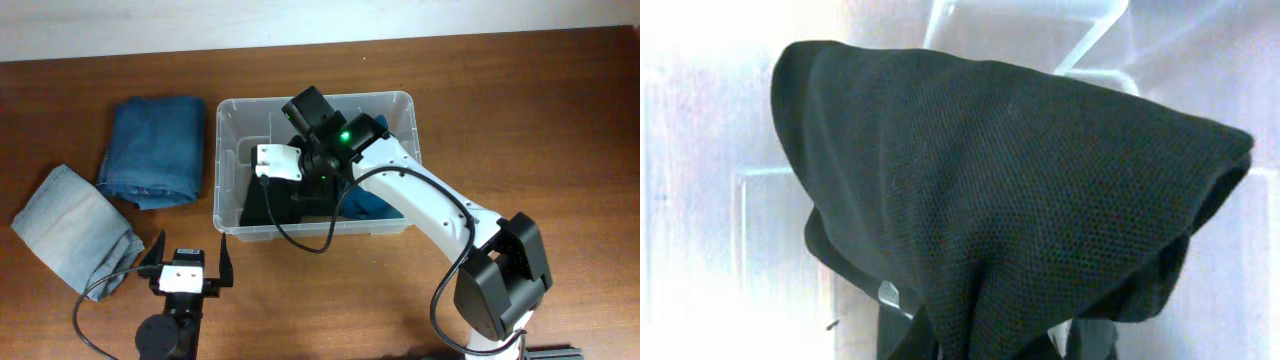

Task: Pack container
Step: 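Carry the black cloth into the bin and release it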

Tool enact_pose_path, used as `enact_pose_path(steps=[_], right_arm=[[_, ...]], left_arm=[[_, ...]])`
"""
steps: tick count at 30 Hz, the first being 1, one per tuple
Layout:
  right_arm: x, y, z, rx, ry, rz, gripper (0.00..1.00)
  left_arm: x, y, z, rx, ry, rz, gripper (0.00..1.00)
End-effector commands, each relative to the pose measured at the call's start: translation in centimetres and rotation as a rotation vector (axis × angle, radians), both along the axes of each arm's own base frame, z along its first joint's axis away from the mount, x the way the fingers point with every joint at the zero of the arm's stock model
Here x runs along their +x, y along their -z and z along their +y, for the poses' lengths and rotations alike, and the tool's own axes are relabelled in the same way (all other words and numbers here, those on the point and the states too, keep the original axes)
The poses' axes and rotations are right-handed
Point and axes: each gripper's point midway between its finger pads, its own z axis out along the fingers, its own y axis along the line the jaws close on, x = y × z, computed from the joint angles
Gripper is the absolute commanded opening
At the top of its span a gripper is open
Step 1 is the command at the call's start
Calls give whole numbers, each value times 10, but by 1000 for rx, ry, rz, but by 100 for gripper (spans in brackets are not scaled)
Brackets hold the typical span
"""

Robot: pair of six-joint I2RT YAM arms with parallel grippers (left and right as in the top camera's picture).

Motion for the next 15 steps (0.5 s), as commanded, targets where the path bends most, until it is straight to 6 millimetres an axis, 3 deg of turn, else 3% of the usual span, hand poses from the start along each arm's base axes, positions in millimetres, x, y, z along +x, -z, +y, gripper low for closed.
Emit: enact_pose_path(steps=[1,2,3,4,6,10,15], right_arm=[[-1,-11,16,41,-35,-33,10],[0,-12,18,48,-33,-37,26],[0,-13,20,52,-33,-39,50],[-1,-14,22,57,-29,-40,62],[1,-16,27,75,-12,-41,96],[2,-19,34,93,-12,-60,99],[20,-34,45,188,135,-67,99]], left_arm=[[0,1,-1,16,9,-2,99],[0,1,-1,16,9,-2,99],[0,1,-1,16,9,-3,99],[0,1,-1,16,9,-3,99],[0,1,-1,16,9,-3,99],[0,1,-1,16,9,-3,99],[0,1,-1,16,9,-3,100]])
